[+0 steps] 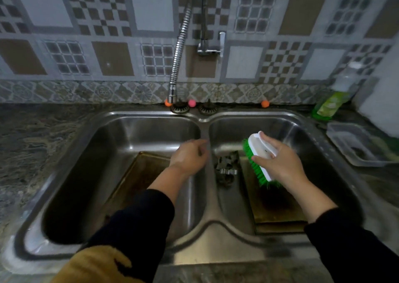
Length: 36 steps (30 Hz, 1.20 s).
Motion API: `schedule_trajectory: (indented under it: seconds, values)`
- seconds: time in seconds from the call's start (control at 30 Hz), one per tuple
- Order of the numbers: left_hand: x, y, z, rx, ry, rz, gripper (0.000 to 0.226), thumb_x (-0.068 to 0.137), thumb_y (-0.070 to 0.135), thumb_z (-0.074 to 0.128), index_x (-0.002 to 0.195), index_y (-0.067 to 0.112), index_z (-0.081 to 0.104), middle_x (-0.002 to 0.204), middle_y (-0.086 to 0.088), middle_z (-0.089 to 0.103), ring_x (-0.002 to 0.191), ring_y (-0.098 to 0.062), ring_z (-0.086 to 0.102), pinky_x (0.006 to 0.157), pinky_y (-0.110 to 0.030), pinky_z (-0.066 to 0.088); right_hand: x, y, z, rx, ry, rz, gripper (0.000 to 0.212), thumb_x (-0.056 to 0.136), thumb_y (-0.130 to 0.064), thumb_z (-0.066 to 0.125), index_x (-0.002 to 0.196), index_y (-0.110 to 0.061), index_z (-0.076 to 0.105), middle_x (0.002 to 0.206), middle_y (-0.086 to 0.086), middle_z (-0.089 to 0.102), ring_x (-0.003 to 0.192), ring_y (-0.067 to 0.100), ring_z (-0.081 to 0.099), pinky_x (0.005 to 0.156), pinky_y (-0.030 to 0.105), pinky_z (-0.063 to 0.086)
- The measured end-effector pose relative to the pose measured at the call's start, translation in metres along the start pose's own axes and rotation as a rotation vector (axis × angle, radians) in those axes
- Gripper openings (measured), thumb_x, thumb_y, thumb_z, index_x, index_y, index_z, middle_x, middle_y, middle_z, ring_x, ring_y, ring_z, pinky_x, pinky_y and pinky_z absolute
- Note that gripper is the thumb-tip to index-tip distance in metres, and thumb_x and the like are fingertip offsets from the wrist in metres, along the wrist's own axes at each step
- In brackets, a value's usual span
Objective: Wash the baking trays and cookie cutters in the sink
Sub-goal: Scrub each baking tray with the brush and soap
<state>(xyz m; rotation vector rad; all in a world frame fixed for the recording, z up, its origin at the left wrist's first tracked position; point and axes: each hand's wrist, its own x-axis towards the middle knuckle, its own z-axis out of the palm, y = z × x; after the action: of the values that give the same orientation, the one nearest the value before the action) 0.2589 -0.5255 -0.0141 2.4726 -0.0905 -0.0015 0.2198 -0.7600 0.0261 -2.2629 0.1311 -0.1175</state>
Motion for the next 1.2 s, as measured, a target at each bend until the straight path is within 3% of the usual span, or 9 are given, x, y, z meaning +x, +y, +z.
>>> schedule_trajectory:
  seconds: [0.13, 0.3, 0.43, 0.53, 0.73, 0.87, 1.1, 1.2]
  values:
    - [-0.005, 0.058, 0.053, -0.015, -0.052, 0.007, 0.033, 0.093, 0.028, 0.053, 0.125, 0.029, 0.060, 0.113, -0.002, 0.067, 0.104, -0.022, 0.063, 0.088, -0.028, 0.050, 0.013, 0.026, -0.042, -0.049, 0.010, 0.005, 0.068, 0.079, -0.026, 0.075, 0.138, -0.039, 0.045, 0.144, -0.013, 0.044, 0.131, 0.016, 0.043, 0.101, 0.030, 0.038]
    - [-0.007, 0.078, 0.138, -0.036, -0.325, -0.148, 0.027, 0.095, 0.023, 0.051, 0.121, 0.022, 0.061, 0.116, -0.006, 0.065, 0.106, -0.024, 0.061, 0.092, -0.037, 0.051, 0.029, 0.066, -0.081, -0.036, 0.015, 0.011, 0.069, 0.078, -0.028, 0.076, 0.138, -0.041, 0.045, 0.144, -0.014, 0.043, 0.132, 0.013, 0.041, 0.100, 0.028, 0.037]
    - [0.001, 0.079, 0.185, -0.058, -0.397, -0.299, 0.047, 0.095, 0.024, 0.054, 0.141, 0.023, 0.042, 0.134, -0.010, 0.053, 0.122, -0.026, 0.052, 0.103, -0.038, 0.044, 0.041, 0.101, -0.094, -0.067, -0.007, -0.013, 0.069, 0.077, -0.029, 0.076, 0.137, -0.043, 0.045, 0.144, -0.012, 0.045, 0.131, 0.014, 0.043, 0.102, 0.033, 0.038]
    - [0.015, 0.076, 0.209, -0.078, -0.348, -0.353, 0.050, 0.098, 0.022, 0.050, 0.145, 0.024, 0.035, 0.135, -0.013, 0.050, 0.122, -0.029, 0.051, 0.098, -0.032, 0.042, 0.052, 0.122, -0.097, -0.032, -0.040, -0.024, 0.069, 0.077, -0.027, 0.077, 0.136, -0.044, 0.045, 0.142, -0.009, 0.047, 0.129, 0.015, 0.045, 0.100, 0.031, 0.040]
    - [0.041, 0.068, 0.239, -0.097, -0.270, -0.391, 0.040, 0.097, 0.008, 0.050, 0.136, 0.014, 0.049, 0.136, -0.008, 0.045, 0.112, -0.023, 0.053, 0.090, -0.013, 0.041, 0.068, 0.142, -0.089, 0.007, -0.081, -0.068, 0.070, 0.077, -0.028, 0.077, 0.135, -0.047, 0.043, 0.142, -0.014, 0.045, 0.127, 0.011, 0.045, 0.097, 0.027, 0.042]
    - [0.046, 0.060, 0.246, -0.037, -0.197, -0.381, 0.046, 0.094, 0.005, 0.052, 0.139, 0.013, 0.049, 0.147, -0.016, 0.039, 0.133, -0.033, 0.040, 0.107, -0.032, 0.033, 0.071, 0.151, -0.084, 0.088, -0.132, -0.056, 0.069, 0.078, -0.024, 0.076, 0.136, -0.047, 0.044, 0.140, -0.015, 0.044, 0.125, 0.009, 0.044, 0.099, 0.028, 0.043]
    - [0.044, 0.067, 0.239, 0.078, -0.099, -0.445, 0.046, 0.095, 0.000, 0.038, 0.132, 0.020, 0.056, 0.123, -0.010, 0.062, 0.111, -0.026, 0.059, 0.097, -0.035, 0.049, 0.071, 0.152, -0.078, 0.068, -0.149, -0.055, 0.070, 0.078, -0.026, 0.076, 0.136, -0.048, 0.043, 0.141, -0.014, 0.044, 0.123, 0.010, 0.046, 0.094, 0.027, 0.044]
    - [0.041, 0.076, 0.233, 0.167, -0.007, -0.395, 0.052, 0.094, 0.000, 0.038, 0.137, 0.027, 0.051, 0.131, -0.005, 0.057, 0.114, -0.025, 0.058, 0.099, -0.034, 0.047, 0.070, 0.149, -0.080, 0.086, -0.143, -0.057, 0.070, 0.077, -0.026, 0.076, 0.136, -0.048, 0.044, 0.140, -0.013, 0.045, 0.121, 0.011, 0.048, 0.095, 0.030, 0.046]
